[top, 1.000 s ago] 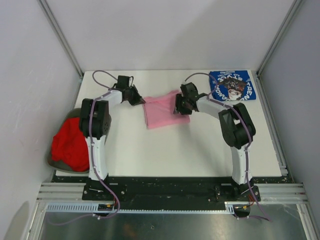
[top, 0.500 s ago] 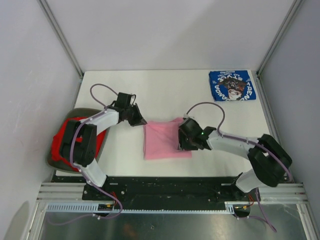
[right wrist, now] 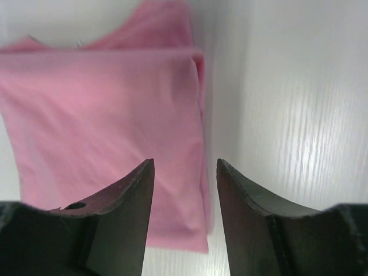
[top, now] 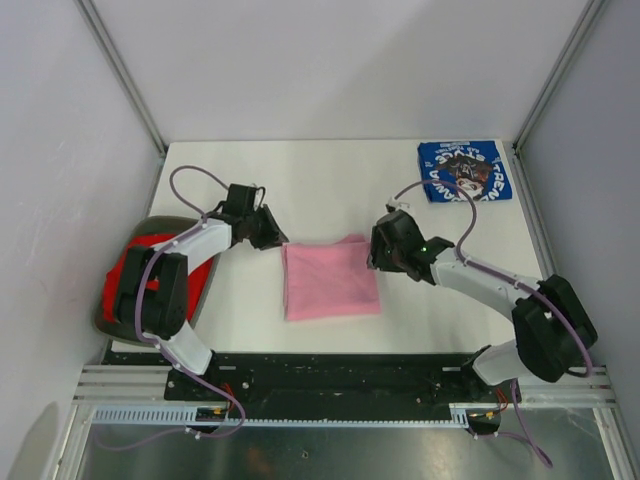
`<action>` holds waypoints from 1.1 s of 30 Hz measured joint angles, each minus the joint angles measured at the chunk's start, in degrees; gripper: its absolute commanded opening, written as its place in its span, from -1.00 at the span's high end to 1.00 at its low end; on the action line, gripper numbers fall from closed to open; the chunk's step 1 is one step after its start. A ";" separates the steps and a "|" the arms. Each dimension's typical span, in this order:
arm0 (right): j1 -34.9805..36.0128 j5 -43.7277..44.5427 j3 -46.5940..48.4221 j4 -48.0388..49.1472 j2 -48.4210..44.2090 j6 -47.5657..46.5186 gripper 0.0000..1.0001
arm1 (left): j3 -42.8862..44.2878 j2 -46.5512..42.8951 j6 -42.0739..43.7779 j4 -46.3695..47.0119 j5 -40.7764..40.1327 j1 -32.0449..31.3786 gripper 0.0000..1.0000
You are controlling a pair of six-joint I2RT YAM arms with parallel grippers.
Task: Fold and stack the t-shirts
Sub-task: Fold the long partially folded tshirt into a neat square
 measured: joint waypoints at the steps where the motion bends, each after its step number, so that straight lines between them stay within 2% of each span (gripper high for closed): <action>1: -0.39 0.00 0.79 0.68 0.85 -0.59 0.04 | 0.17 0.00 0.28 0.07 -0.35 0.35 0.25; 4: -0.94 -0.20 4.11 3.17 4.59 -2.71 0.17 | 0.22 -0.39 0.85 -0.04 -1.33 1.27 0.16; 13: -3.43 -0.44 8.37 5.42 12.61 -5.60 0.18 | -1.03 -6.25 2.29 -0.09 -2.01 0.31 0.12; 18: -5.01 -0.74 9.70 6.29 16.13 -6.51 0.20 | -1.01 -3.96 2.38 -0.07 -1.97 -1.05 0.14; 26: -5.60 -1.95 11.54 8.15 19.80 -6.91 0.47 | 1.03 2.34 2.64 -0.87 -2.05 -2.43 0.18; 30: -6.08 -2.67 11.54 8.57 20.65 -6.82 0.61 | 2.91 4.00 2.82 -1.14 -2.05 -2.49 0.34; 33: -6.36 -3.02 11.56 8.94 20.90 -6.60 0.77 | 3.93 5.01 2.93 -1.11 -2.03 -2.64 0.67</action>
